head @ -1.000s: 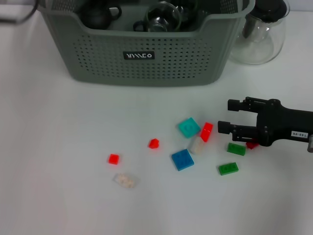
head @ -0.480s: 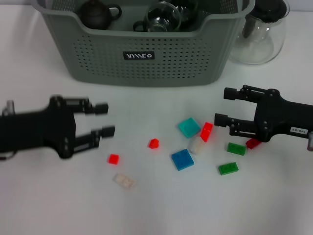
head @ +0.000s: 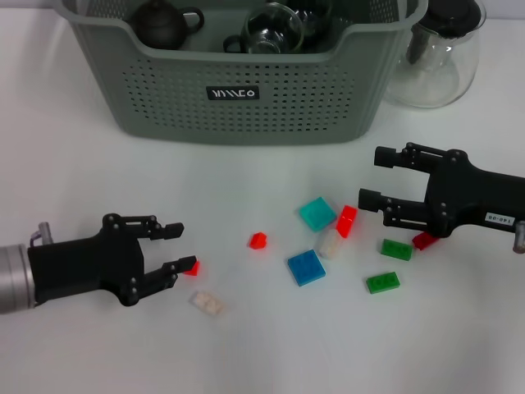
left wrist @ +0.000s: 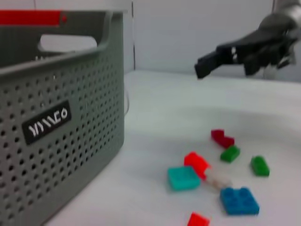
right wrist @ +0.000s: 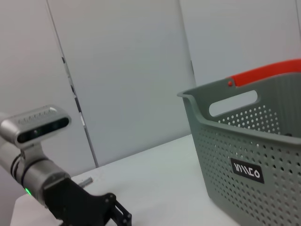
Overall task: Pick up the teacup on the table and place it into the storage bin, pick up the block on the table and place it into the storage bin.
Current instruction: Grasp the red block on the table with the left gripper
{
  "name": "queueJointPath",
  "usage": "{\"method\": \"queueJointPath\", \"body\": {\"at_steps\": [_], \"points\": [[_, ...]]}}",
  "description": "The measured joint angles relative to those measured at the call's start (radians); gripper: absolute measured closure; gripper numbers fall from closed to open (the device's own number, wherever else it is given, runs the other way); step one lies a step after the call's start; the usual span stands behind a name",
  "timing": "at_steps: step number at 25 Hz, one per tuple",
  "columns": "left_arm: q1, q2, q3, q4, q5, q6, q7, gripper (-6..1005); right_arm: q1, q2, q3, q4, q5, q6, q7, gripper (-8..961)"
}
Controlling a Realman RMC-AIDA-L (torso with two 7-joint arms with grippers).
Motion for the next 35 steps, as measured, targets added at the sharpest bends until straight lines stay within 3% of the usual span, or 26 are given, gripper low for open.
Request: {"method": "queueJointPath", "body": {"at_steps": [10, 17, 35], "points": [[0.003, -0.001, -0.001, -0.093, 0.005, -0.124, 0.107, 557, -0.008, -0.003, 0.002, 0.016, 0.0, -0.001, 0.001, 159], [0.007, -0.001, -0.002, -0.109, 0.011, -0.138, 0.116, 654, -0.008, -0.004, 0.001, 0.017, -0.002, 0.002, 0.003, 159], [-0.004, -0.001, 0.005, -0.143, 0.015, -0.176, 0.132, 715, -0.008, -0.004, 0.001, 0.017, -0.004, 0.002, 0.003, 159]]}}
